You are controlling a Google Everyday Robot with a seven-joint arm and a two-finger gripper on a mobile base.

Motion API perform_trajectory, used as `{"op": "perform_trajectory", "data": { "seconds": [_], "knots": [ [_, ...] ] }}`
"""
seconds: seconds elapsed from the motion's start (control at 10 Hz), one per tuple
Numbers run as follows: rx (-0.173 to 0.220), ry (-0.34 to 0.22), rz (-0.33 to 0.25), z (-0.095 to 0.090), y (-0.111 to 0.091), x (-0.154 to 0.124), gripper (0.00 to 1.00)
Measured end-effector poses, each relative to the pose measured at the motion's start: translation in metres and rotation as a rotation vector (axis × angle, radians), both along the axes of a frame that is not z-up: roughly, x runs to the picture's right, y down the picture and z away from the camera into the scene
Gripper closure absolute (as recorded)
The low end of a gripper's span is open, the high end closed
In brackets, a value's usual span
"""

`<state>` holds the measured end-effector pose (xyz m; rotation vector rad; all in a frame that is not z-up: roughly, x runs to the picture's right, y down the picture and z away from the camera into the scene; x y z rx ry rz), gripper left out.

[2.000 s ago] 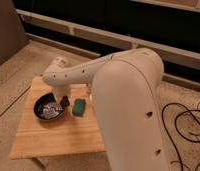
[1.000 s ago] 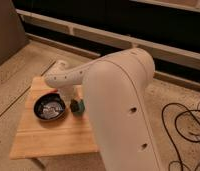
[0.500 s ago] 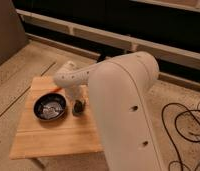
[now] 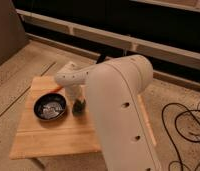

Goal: Place the eraser on the white sponge

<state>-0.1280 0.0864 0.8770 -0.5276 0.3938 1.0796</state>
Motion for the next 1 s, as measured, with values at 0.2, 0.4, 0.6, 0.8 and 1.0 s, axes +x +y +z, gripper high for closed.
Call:
{"op": "perform_trajectory", "data": {
  "seconds": [0.2,0.4,0.6,0.8,1.0],
  "knots": [
    [-0.014,0.003,-0.009,0.007,0.001,0.001,1.0],
    [-0.019,0.014,-0.015,0.008,0.001,0.004,1.0],
    [-0.039,0.028,-0.015,0.009,0.005,0.006,1.0],
    [-0.061,0.039,-0.018,0.009,0.011,0.006,1.0],
    [-0.069,0.045,-0.018,0.012,0.012,0.007,1.0]
  ]
}}
